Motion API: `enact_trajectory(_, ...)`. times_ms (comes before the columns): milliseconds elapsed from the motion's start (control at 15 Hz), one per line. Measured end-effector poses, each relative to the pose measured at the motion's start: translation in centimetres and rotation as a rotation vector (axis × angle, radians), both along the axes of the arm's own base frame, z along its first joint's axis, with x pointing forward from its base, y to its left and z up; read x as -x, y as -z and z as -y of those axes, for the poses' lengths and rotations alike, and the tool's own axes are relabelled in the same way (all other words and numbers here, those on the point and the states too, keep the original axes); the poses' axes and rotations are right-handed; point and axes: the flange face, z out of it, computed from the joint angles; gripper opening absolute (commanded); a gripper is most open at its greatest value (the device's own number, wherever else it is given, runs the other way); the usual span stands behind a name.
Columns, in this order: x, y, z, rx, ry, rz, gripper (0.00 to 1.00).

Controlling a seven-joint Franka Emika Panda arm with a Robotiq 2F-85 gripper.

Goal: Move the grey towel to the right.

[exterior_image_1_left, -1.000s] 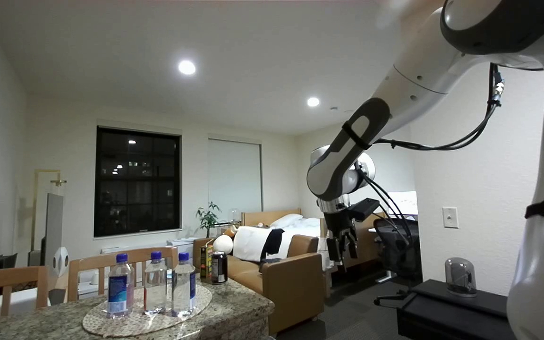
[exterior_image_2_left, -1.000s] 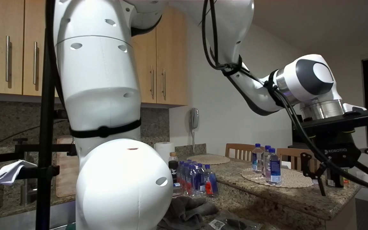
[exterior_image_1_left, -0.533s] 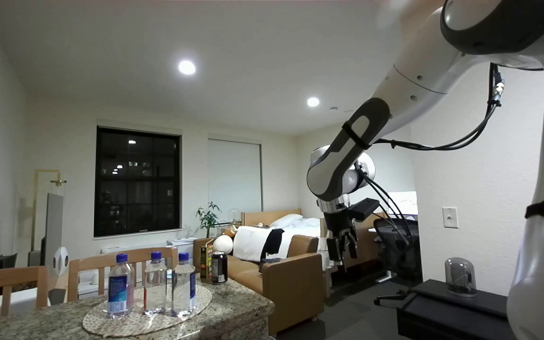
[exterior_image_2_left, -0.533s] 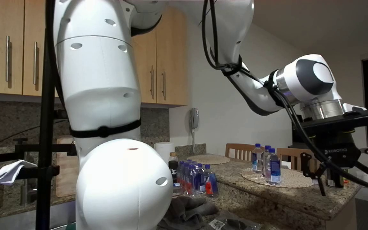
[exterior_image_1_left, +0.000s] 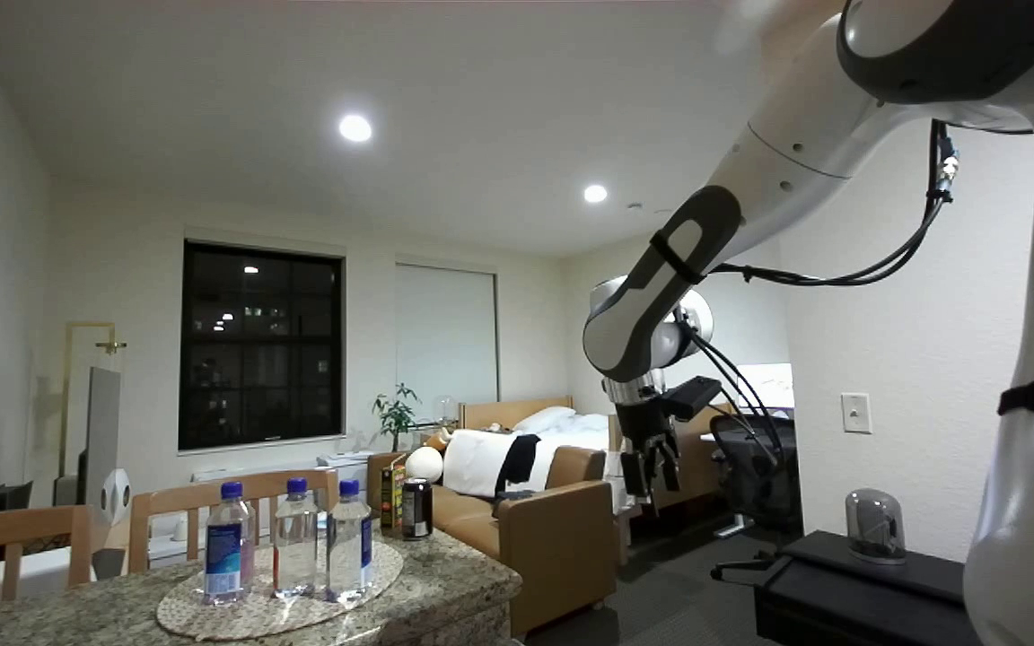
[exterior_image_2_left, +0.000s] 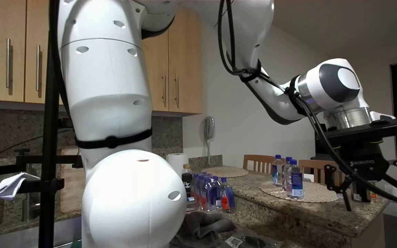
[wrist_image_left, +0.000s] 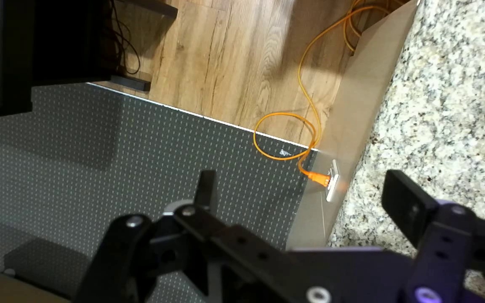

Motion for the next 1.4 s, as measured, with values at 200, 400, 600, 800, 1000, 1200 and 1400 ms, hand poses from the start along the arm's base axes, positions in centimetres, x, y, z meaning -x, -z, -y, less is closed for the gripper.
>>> enact_trajectory(200,-0.1,0.0,-0.1,-0.001,-0.002,0.000,1.00)
enact_trajectory(400,-0.8,0.6,-1.9,-0.010,-0.032,-0.010,1.00)
enact_trajectory(600,-2.1,2.9,-5.5,-0.071,-0.057,-0.040,1.00)
enact_trajectory(800,-3.4,5.1,-9.0,-0.150,-0.057,-0.054,1.00)
enact_trajectory(1000,-4.4,6.7,-11.7,-0.201,-0.055,-0.051,1.00)
enact_trajectory(1200,-4.8,7.6,-14.8,-0.221,-0.073,-0.058,1.00)
enact_trajectory(1400,-5.2,7.6,-18.5,-0.242,-0.091,-0.029,1.00)
